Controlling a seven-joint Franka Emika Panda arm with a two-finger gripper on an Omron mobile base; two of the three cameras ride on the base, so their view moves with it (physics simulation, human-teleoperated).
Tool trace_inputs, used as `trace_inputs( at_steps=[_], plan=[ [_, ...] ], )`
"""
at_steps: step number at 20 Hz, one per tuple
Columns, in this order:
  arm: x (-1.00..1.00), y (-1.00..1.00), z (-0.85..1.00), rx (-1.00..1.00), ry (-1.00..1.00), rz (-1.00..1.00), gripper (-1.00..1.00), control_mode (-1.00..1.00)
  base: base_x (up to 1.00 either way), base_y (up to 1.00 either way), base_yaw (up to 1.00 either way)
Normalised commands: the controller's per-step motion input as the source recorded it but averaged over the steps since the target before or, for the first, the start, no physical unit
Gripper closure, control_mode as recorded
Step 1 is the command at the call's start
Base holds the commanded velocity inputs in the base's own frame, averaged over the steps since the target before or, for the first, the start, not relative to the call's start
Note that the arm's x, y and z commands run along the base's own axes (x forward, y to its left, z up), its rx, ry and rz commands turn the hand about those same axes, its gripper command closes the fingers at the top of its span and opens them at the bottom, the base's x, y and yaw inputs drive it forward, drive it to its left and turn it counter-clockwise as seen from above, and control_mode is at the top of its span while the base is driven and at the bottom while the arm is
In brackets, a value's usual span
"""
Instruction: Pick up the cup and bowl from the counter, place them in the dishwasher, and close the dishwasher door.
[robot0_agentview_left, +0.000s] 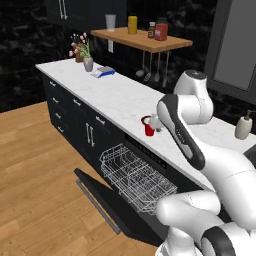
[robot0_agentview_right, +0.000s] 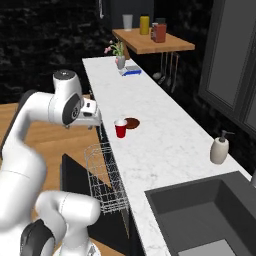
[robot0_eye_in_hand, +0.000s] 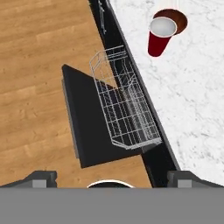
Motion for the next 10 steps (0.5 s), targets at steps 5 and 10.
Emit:
trace_inputs(
  at_steps=[5,10],
  plan=[
    [0.95,0.00,0.00,0.00,0.00,0.05,-1.00,-1.00,0.00,0.00,0.00],
    [0.72,0.00,-0.26,-0.01,0.00,0.00,-1.00,-1.00,0.00,0.00,0.00]
  ],
)
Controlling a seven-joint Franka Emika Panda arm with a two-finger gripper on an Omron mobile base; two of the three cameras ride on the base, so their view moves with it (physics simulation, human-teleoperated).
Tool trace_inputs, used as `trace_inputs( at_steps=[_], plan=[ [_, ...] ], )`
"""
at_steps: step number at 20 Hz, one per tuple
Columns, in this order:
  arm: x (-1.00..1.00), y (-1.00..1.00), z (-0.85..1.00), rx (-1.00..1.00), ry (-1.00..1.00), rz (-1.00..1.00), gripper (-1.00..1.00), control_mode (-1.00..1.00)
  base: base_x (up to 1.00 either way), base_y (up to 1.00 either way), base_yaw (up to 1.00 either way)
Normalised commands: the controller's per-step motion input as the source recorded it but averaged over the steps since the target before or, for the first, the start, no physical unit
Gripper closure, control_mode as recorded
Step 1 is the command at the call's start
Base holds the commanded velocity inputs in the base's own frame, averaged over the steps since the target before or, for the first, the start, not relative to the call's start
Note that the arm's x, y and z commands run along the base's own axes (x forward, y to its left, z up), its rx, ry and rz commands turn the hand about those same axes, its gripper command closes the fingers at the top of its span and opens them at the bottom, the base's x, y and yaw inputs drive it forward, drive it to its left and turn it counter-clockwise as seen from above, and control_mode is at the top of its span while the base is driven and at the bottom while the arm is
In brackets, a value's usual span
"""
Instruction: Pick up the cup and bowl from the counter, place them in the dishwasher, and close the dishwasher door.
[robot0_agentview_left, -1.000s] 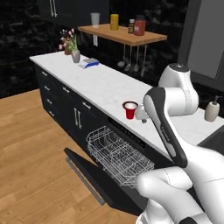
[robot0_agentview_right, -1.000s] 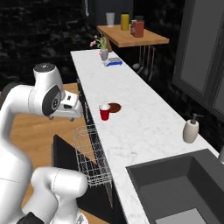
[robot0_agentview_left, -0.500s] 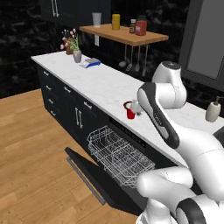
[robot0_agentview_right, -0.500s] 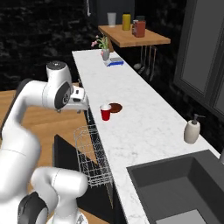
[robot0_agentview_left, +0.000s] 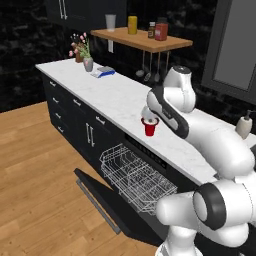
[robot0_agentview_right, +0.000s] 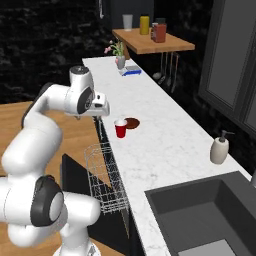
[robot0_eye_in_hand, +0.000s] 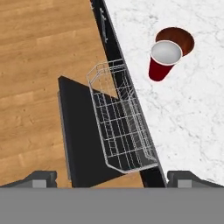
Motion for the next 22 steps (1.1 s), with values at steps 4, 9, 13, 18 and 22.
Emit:
trace_inputs(
  at_steps=[4,9,13,18,22],
  plan=[
    [0.87,0.00,-0.32,-0.04,0.00,0.00,-1.00,-1.00,0.00,0.00,0.00],
    [0.62,0.00,-0.26,-0.03,0.03,0.00,-1.00,-1.00,0.00,0.00,0.00],
    [0.39,-0.04,-0.33,0.00,0.07,0.00,-1.00,-1.00,0.00,0.00,0.00],
    [0.36,-0.12,-0.35,0.00,0.05,0.00,-1.00,-1.00,0.00,0.00,0.00],
    [0.33,-0.07,-0.21,0.00,0.01,0.00,-1.00,-1.00,0.00,0.00,0.00]
  ],
)
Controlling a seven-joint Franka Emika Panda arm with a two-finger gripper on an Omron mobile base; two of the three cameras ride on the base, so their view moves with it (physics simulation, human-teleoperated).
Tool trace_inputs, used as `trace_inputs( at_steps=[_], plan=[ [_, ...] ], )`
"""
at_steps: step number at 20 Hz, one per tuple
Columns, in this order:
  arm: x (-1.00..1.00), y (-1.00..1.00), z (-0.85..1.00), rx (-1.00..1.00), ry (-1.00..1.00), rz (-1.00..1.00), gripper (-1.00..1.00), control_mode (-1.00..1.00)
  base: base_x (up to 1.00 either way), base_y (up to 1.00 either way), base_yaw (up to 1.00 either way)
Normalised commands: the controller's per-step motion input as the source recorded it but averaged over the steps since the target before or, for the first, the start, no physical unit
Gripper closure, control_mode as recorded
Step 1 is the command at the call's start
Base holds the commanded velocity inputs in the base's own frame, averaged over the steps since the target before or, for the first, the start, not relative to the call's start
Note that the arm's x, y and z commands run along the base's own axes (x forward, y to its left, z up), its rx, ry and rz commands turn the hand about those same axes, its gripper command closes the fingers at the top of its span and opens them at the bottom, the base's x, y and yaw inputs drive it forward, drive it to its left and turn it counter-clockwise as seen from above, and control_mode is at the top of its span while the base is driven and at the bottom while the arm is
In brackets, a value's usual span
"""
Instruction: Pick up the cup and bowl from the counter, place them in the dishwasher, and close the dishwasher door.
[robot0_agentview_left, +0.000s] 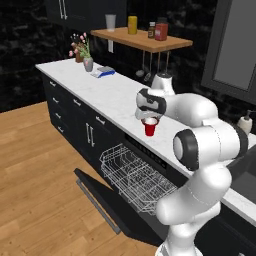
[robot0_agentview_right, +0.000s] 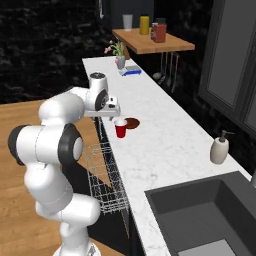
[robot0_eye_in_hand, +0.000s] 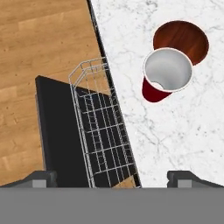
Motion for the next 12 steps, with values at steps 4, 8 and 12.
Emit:
trace_inputs(
  at_steps=[4,8,12],
  plan=[
    [0.38,-0.10,-0.30,-0.01,0.01,0.00,-1.00,-1.00,0.00,0.00,0.00],
    [0.41,0.00,-0.26,-0.08,0.00,0.00,-1.00,-1.00,0.00,0.00,0.00],
    [0.40,0.00,-0.26,-0.09,0.00,0.00,-1.00,-1.00,0.00,0.00,0.00]
  ],
)
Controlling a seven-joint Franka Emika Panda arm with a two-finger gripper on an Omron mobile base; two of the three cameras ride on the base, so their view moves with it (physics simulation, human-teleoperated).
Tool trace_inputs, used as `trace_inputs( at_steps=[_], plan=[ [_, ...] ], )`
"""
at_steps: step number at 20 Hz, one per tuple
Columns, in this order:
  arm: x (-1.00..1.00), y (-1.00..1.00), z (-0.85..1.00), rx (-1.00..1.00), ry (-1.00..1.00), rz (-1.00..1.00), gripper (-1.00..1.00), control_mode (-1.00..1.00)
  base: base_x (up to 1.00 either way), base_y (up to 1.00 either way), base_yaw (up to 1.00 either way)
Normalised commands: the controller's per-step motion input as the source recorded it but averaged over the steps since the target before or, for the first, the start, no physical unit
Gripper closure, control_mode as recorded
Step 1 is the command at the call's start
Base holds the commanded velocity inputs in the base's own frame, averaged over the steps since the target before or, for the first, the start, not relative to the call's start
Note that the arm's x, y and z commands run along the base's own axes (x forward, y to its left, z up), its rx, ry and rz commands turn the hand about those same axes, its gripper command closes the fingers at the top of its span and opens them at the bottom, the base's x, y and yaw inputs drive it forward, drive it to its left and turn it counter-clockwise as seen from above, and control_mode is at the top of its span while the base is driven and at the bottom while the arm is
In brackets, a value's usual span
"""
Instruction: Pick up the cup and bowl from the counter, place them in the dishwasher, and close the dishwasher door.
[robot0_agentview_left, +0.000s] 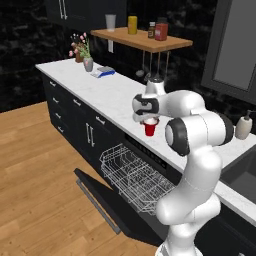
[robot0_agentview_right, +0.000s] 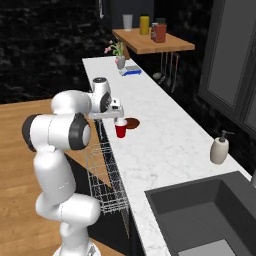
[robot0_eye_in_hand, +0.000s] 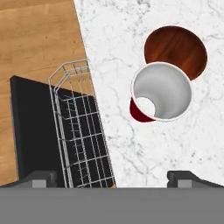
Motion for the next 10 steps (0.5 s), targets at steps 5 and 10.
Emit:
trace_inputs(
  at_steps=[5,10],
  plan=[
    [0.57,0.00,-0.28,-0.02,0.00,0.00,-1.00,-1.00,0.00,0.00,0.00],
    [0.45,-0.17,-0.23,0.00,0.00,0.01,-1.00,-1.00,0.00,0.00,0.00]
  ],
)
